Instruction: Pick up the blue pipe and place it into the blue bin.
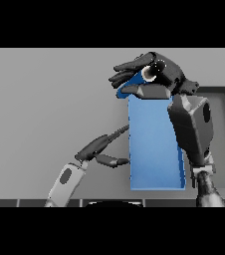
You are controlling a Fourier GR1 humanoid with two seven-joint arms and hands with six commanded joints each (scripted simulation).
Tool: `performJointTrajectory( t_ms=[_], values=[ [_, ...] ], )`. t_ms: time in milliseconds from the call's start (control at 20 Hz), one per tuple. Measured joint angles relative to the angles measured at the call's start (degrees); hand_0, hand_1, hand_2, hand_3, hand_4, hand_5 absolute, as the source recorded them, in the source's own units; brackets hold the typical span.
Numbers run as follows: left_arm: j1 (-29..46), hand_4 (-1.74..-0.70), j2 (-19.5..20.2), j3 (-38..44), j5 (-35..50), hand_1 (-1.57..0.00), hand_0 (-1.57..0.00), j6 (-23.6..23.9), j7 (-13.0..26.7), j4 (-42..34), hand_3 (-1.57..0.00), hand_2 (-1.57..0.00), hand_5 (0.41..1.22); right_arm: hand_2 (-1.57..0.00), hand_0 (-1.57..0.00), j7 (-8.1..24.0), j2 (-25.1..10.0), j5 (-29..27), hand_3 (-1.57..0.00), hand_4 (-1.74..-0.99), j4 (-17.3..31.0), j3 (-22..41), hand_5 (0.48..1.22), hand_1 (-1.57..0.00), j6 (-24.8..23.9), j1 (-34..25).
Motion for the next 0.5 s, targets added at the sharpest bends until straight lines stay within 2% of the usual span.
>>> performJointTrajectory(
  t_ms=[100, 200, 350, 450, 500],
  values=[
    [-0.17, -0.89, 0.33, 0.29, 0.49, 0.0, 0.0, -0.48, 0.54, -0.31, 0.0, 0.0, 0.415, -1.57, -1.57, -0.1, -1.52, 2.27, -1.57, -1.741, 6.44, -2.11, 1.221, -1.57, 0.13, -1.9],
    [0.06, -0.88, -0.05, -0.1, 0.19, 0.0, 0.0, -0.13, 0.47, -0.77, 0.0, 0.0, 0.411, -1.57, -1.57, -2.03, -2.4, 6.41, -1.57, -1.741, 12.76, -3.57, 1.221, -1.57, 0.87, -3.49],
    [0.13, -0.87, 0.35, -0.17, -1.03, 0.0, 0.0, 0.45, -0.86, 0.04, 0.0, 0.0, 0.415, -1.57, -1.57, -2.74, -4.33, 10.02, -1.57, -1.741, 18.34, -5.26, 1.221, -1.57, 2.9, -1.17],
    [-0.25, -0.87, 0.4, 0.04, -1.19, 0.0, 0.0, 0.54, -0.84, 0.56, 0.0, 0.0, 0.419, -1.57, -1.57, -1.93, -4.55, 10.74, -1.57, -1.741, 19.7, -6.01, 1.221, -1.57, 3.24, 2.18],
    [0.52, -0.87, 0.87, 0.03, -0.95, 0.0, 0.0, 0.29, -2.1, 0.13, 0.0, 0.0, 0.419, -1.57, -1.57, -1.49, -4.81, 10.88, -1.57, -1.741, 19.78, -6.42, 1.221, -1.57, 3.5, 3.74]
  ],
)
